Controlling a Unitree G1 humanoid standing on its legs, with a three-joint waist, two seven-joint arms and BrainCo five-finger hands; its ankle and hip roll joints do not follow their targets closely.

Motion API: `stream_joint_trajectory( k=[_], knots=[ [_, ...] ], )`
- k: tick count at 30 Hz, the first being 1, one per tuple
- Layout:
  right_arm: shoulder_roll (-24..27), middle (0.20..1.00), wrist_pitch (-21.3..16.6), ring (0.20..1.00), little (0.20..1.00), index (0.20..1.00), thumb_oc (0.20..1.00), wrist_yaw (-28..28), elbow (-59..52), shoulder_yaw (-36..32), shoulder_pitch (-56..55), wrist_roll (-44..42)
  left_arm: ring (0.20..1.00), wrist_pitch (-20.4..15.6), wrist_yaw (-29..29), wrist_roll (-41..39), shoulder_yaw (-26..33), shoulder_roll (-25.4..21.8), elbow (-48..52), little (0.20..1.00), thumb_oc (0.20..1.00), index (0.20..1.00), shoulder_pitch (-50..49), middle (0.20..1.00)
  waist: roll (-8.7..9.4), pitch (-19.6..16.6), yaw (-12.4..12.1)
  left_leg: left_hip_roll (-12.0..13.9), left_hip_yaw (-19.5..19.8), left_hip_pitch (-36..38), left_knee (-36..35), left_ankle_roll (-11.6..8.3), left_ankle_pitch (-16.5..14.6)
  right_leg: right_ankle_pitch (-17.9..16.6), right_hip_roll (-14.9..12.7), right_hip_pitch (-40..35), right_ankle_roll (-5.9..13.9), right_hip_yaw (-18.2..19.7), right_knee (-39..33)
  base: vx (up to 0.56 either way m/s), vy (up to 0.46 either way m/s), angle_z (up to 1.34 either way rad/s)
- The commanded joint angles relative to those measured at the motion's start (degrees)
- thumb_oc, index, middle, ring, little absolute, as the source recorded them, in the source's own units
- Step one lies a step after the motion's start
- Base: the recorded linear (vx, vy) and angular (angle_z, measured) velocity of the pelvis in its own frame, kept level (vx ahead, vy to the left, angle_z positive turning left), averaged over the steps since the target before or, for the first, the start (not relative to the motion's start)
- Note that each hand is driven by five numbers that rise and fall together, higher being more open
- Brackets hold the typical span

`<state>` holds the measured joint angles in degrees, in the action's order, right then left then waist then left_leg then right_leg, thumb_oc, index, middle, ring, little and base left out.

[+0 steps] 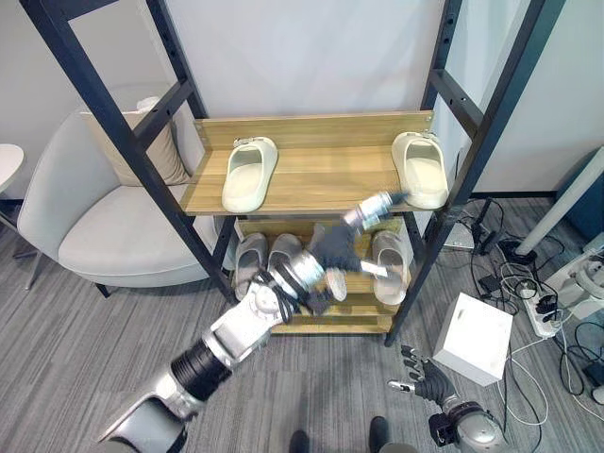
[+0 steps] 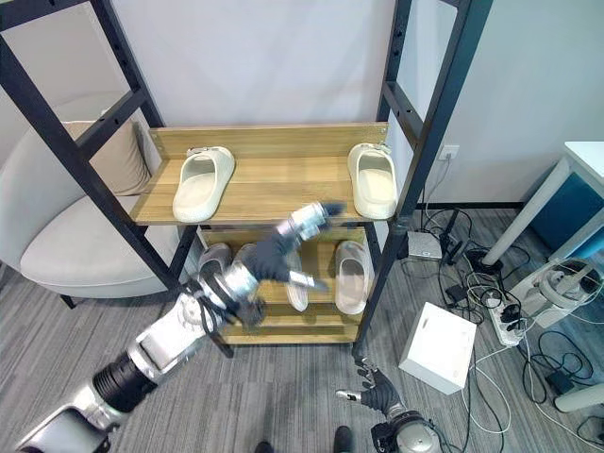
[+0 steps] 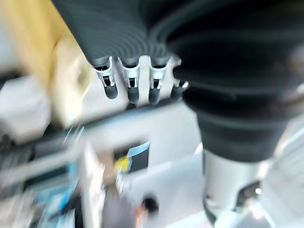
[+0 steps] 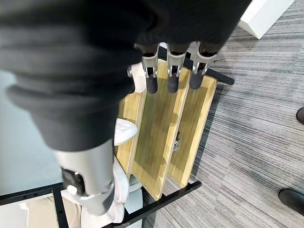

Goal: Arrange the slippers neatly on the shoe rack.

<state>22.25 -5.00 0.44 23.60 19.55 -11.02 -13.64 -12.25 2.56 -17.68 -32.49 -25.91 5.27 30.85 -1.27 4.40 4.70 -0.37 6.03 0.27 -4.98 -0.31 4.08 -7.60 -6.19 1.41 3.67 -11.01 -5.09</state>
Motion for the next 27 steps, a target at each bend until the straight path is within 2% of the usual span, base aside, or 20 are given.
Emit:
stream_joint_trajectory(
  k=[1,2,3,5,7,8,9,12,13,14,15,17,18,21,27],
  knots=[
    [-1.0,1.000,-3.7,1.000,1.000,1.000,1.000,0.1,-3.8,-1.7,2.0,-1.3,1.000,-3.5,9.6,13.5,4.1,-3.0,-7.5,1.000,1.000,1.000,11.2,1.000,0.76,1.6,0.4,-1.2,0.2,3.9,0.0,2.10,-11.7,12.6,0.1,-6.7,2.56,0.6,0.1,0.03,0.035,-0.08],
    [-1.1,1.000,-4.2,1.000,1.000,1.000,1.000,0.3,-3.8,-1.8,1.5,-1.5,1.000,-2.3,13.8,21.4,5.4,-7.1,-11.4,1.000,1.000,1.000,15.1,1.000,0.78,1.6,0.7,-1.1,-0.4,4.0,0.0,2.09,-11.8,12.3,0.0,-6.4,2.77,1.3,0.1,0.03,0.035,-0.09],
    [-1.2,1.000,-4.2,1.000,1.000,1.000,1.000,0.3,-3.8,-1.8,1.5,-1.5,1.000,-2.3,13.8,21.4,5.3,-7.1,-11.5,1.000,1.000,1.000,15.2,1.000,0.80,1.6,0.6,-1.1,-0.4,4.0,0.0,2.09,-11.8,12.3,0.0,-6.5,2.77,1.3,0.1,0.03,0.040,-0.14],
    [-0.7,1.000,-5.1,1.000,1.000,1.000,1.000,0.1,-3.9,-2.1,0.9,-1.5,1.000,0.3,18.7,31.7,5.2,-13.2,-17.2,1.000,1.000,1.000,19.8,1.000,0.86,2.0,1.1,-1.1,-1.3,3.9,0.0,2.07,-11.9,11.8,0.0,-5.7,3.11,2.3,0.1,0.02,0.039,-0.17],
    [-0.7,1.000,-5.1,1.000,1.000,1.000,1.000,0.1,-3.9,-2.1,0.9,-1.5,1.000,0.2,18.7,31.7,5.2,-13.2,-17.2,1.000,1.000,1.000,19.9,1.000,0.88,2.0,1.1,-1.1,-1.4,3.9,0.0,2.07,-11.9,11.8,0.1,-5.7,3.11,2.4,0.1,0.01,0.018,-0.14],
    [-0.6,1.000,-5.4,1.000,1.000,1.000,1.000,-0.1,-4.1,-2.0,0.8,-1.4,1.000,1.7,20.0,34.7,4.9,-15.1,-19.2,1.000,1.000,1.000,20.9,1.000,0.93,2.2,1.2,-1.0,-1.7,3.8,0.0,2.08,-11.9,11.6,0.1,-5.4,3.23,2.6,0.1,0.02,0.043,-0.12],
    [0.0,1.000,-5.9,1.000,1.000,1.000,1.000,-0.3,-4.8,-2.2,0.4,-1.6,1.000,4.1,22.7,40.9,3.6,-19.1,-22.4,1.000,1.000,1.000,23.6,1.000,1.01,2.5,1.7,-1.0,-2.2,3.5,0.0,2.12,-12.0,11.3,0.1,-4.8,3.49,3.3,0.1,0.03,0.057,-0.15],
    [1.2,1.000,-6.8,1.000,1.000,1.000,1.000,-0.2,-6.4,-2.1,-0.7,-1.7,1.000,8.2,25.5,48.9,0.9,-24.3,-28.7,1.000,1.000,1.000,27.8,1.000,1.27,3.1,2.4,-1.0,-3.2,3.1,0.0,2.17,-12.1,10.9,0.2,-3.8,3.94,4.2,0.1,0.03,0.046,-0.30],
    [1.1,1.000,-6.8,1.000,1.000,1.000,1.000,-0.2,-6.4,-2.1,-0.7,-1.7,1.000,8.2,25.6,48.9,0.8,-24.3,-28.8,1.000,1.000,1.000,27.9,1.000,1.31,3.1,2.3,-1.0,-3.2,3.1,0.0,2.17,-12.0,10.9,0.2,-3.7,3.94,4.3,0.1,0.03,0.061,-0.26],
    [1.7,1.000,-7.3,1.000,1.000,1.000,1.000,-0.4,-7.2,-2.3,-1.1,-1.7,1.000,10.4,26.6,51.4,-1.5,-26.7,-32.8,1.000,1.000,1.000,30.8,1.000,1.44,3.5,2.7,-1.0,-3.6,2.6,0.0,2.23,-12.0,10.6,0.2,-3.0,4.10,4.9,0.1,0.02,0.046,-0.17],
    [1.9,1.000,-7.6,1.000,1.000,1.000,1.000,-0.5,-7.5,-2.3,-1.3,-1.6,1.000,11.1,27.0,52.2,-2.3,-27.7,-34.2,1.000,1.000,1.000,32.0,1.000,1.53,3.7,2.9,-1.0,-3.8,2.3,0.0,2.26,-12.0,10.5,0.2,-2.7,4.19,5.0,0.1,0.02,0.046,-0.17],
    [1.9,1.000,-7.7,1.000,1.000,1.000,1.000,-0.6,-7.6,-2.4,-1.5,-1.5,1.000,12.0,27.4,52.9,-3.4,-28.4,-36.1,1.000,1.000,1.000,33.3,1.000,1.69,3.9,2.9,-1.0,-4.0,2.0,0.0,2.29,-12.0,10.4,0.3,-2.3,4.21,5.2,0.1,0.02,0.029,-0.10],
    [2.0,1.000,-8.1,1.000,1.000,1.000,1.000,-1.0,-7.4,-2.5,-1.6,-1.2,1.000,13.7,28.1,54.3,-5.4,-29.3,-40.4,1.000,1.000,1.000,36.3,1.000,2.03,4.3,3.3,-1.0,-4.4,1.5,0.0,2.33,-12.0,10.1,0.4,-1.5,4.33,5.6,0.1,0.03,0.047,-0.04],
    [2.4,1.000,-8.6,1.000,1.000,1.000,1.000,-1.5,-7.1,-2.4,-1.7,-1.0,1.000,15.6,28.5,56.1,-9.5,-30.7,-46.1,1.000,1.000,1.000,41.3,1.000,2.60,5.0,3.8,-0.9,-4.8,0.5,0.0,2.41,-11.8,9.7,0.5,-0.4,4.57,5.9,0.1,0.04,0.040,-0.16],
    [1.7,1.000,-9.3,1.000,1.000,1.000,1.000,-2.1,-6.8,-2.2,-1.4,-1.4,1.000,16.8,28.2,56.9,-15.7,-32.1,-53.3,1.000,1.000,1.000,48.6,1.000,3.56,5.8,4.2,-0.7,-5.4,-1.2,0.0,2.61,-11.4,8.9,0.5,1.5,5.02,6.4,0.1,0.03,0.037,-0.06]
  ],
)
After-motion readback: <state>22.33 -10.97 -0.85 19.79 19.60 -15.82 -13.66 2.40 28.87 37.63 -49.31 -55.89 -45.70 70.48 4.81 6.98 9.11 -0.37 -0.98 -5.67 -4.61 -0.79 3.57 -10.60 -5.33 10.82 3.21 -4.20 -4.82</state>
